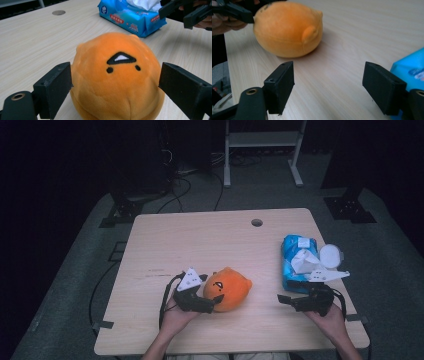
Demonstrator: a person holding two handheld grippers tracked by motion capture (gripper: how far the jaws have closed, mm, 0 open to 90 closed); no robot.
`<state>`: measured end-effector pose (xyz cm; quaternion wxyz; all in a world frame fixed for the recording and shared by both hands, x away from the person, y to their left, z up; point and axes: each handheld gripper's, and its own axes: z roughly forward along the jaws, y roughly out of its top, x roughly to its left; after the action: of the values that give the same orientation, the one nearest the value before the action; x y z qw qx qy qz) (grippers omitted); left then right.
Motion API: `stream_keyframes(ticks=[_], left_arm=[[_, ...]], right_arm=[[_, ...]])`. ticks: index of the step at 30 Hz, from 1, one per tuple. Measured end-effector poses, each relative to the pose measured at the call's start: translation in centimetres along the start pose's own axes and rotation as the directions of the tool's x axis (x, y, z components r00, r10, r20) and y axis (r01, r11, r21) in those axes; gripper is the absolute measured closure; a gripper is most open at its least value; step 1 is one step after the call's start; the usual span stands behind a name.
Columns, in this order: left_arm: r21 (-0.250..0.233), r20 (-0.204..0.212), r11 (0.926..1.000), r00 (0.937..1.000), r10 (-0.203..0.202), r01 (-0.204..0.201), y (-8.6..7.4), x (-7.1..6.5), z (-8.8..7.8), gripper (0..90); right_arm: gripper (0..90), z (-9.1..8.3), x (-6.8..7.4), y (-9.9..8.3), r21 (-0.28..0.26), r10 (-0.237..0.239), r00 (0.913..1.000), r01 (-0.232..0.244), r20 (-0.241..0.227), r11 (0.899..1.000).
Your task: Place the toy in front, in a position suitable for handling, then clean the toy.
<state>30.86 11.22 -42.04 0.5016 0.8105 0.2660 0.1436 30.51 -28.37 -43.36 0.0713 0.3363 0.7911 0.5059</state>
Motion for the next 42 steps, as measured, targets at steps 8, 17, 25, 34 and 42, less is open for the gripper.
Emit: stream_keyframes(ticks=[8, 17, 25, 34, 42], left_arm=[[0.006, 0.014, 0.9998, 0.9997, 0.019, -0.019, 0.1, 0.0, 0.3, 10.0], [0.006, 0.011, 0.9999, 0.9999, 0.013, -0.013, -0.1, 0.5, 0.0, 10.2], [0.014, 0.025, 0.9999, 0.9997, 0.002, -0.002, -0.4, 0.8, 0.2, 10.6], [0.029, 0.064, 0.9996, 0.9980, -0.001, -0.001, -0.5, 0.9, 0.6, 17.3], [0.055, 0.102, 0.9985, 0.9948, -0.008, 0.002, -0.9, 1.4, 0.5, 26.5]], right_arm=[[24.4, -2.5, -0.9, 1.9, -0.059, -0.029, 0.9946, 0.035, 0.099, 0.998], [26.9, -5.5, -3.3, 5.0, -0.066, -0.047, 0.9635, 0.067, 0.264, 0.996], [27.7, -4.1, -7.4, 4.2, 0.001, 0.013, 0.9398, -0.014, 0.342, 1.000], [46.2, -1.9, -8.3, 3.0, 0.061, 0.027, 0.9243, -0.054, 0.381, 0.997], [85.2, -1.9, -8.6, 2.9, 0.086, 0.072, 0.9223, -0.113, 0.380, 0.990]])
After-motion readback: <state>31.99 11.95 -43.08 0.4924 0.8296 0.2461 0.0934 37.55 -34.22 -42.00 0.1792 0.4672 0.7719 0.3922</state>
